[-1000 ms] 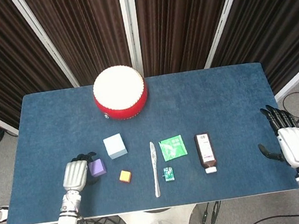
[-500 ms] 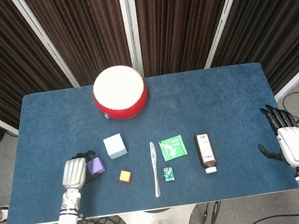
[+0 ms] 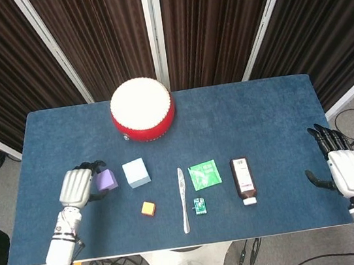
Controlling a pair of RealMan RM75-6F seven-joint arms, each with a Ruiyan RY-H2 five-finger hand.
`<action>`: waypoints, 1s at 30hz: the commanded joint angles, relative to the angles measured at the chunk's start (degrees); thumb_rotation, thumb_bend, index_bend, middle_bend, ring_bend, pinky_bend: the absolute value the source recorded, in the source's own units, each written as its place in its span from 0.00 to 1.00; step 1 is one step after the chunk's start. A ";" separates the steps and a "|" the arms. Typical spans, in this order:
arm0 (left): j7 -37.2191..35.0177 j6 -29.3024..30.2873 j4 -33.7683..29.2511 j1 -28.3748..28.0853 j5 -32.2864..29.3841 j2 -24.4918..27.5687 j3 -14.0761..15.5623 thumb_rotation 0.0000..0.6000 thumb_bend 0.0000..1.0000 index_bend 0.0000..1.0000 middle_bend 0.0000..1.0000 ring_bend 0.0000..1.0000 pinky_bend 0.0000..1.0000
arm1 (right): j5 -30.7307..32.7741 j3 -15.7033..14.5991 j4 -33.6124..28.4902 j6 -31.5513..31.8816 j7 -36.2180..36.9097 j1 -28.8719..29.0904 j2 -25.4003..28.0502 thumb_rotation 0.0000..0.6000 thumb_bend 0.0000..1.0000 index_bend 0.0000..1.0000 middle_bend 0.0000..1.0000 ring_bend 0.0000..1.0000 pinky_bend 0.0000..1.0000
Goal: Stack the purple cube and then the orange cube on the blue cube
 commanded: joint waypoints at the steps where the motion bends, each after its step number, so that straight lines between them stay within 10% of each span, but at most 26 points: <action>1: -3.03 -6.42 -2.53 -3.49 -1.63 4.97 -1.30 1.00 0.27 0.39 0.62 0.37 0.47 | 0.25 0.00 -0.02 -0.23 -0.40 0.17 -0.13 1.00 0.22 0.00 0.00 0.00 0.00; 30: 6.28 -4.30 3.70 -13.56 -9.88 -5.35 -1.88 1.00 0.27 0.39 0.62 0.39 0.48 | 1.52 0.59 -0.08 -0.46 0.67 0.42 0.38 1.00 0.22 0.00 0.00 0.00 0.00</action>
